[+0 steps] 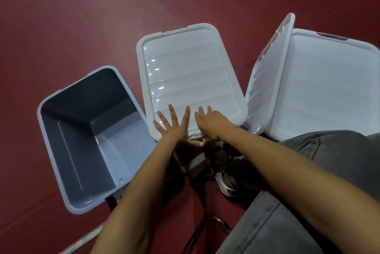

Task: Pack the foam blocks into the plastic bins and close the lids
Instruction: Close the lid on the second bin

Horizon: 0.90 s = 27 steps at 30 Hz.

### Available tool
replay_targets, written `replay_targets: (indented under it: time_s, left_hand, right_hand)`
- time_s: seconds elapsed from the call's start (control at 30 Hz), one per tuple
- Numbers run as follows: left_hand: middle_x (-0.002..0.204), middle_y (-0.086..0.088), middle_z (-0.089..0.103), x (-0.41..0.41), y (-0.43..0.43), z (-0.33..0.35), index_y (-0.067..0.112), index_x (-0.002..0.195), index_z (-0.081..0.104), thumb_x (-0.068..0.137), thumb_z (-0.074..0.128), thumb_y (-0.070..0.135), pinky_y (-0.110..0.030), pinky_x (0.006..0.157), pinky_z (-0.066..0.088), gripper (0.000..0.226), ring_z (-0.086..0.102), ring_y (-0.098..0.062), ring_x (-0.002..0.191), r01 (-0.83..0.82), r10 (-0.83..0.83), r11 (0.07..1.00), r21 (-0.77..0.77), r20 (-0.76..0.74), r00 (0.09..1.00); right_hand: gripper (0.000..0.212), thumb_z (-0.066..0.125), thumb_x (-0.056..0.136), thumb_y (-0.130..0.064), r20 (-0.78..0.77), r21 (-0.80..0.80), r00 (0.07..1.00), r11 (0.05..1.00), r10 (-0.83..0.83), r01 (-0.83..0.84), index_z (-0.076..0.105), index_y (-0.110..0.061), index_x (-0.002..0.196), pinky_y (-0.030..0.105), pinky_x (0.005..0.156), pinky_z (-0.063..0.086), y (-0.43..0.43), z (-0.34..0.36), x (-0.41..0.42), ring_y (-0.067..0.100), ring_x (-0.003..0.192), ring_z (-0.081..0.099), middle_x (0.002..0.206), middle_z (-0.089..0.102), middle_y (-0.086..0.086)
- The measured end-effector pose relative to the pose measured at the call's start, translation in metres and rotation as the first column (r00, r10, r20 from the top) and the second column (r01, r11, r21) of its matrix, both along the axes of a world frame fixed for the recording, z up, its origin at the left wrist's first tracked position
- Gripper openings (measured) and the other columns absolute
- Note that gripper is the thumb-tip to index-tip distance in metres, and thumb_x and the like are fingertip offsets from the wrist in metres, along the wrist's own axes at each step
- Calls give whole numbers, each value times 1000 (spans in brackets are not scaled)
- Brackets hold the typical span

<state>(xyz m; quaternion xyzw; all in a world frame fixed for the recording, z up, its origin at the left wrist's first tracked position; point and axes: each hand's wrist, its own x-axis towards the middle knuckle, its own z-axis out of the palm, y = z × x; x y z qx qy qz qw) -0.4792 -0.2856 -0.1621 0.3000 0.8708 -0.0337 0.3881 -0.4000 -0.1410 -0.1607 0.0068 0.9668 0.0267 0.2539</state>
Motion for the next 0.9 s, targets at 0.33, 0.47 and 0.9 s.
replay_targets:
  time_s: [0.33,0.47,0.9]
  left_hand:
    - [131,-10,-65,2,-1,-9,50,135,-44,77,66,73,-75,95,-28,126,-56,-51,118,-1,1,1000,8,-45,999]
    - [130,-9,-67,-1,-2,-14,53,134,-43,93,61,54,-77,97,-25,113,-57,-50,117,-14,14,1000,2,-57,998]
    - [128,-8,-68,-4,0,-8,48,137,-43,55,68,87,-75,99,-25,143,-57,-50,116,18,-18,1000,-18,0,1000]
  right_hand:
    - [59,55,97,-49,-60,-99,998,995,-12,6,38,-20,146,38,71,44,21,8,3,30,119,51,146,44,7]
    - [33,56,95,-45,-132,-117,991,993,-1,-15,52,-22,119,32,59,33,25,3,5,20,90,54,103,58,2]
    - [35,44,101,-43,-339,-185,934,981,-115,53,56,-22,126,36,75,49,19,-15,1,25,112,56,124,61,3]
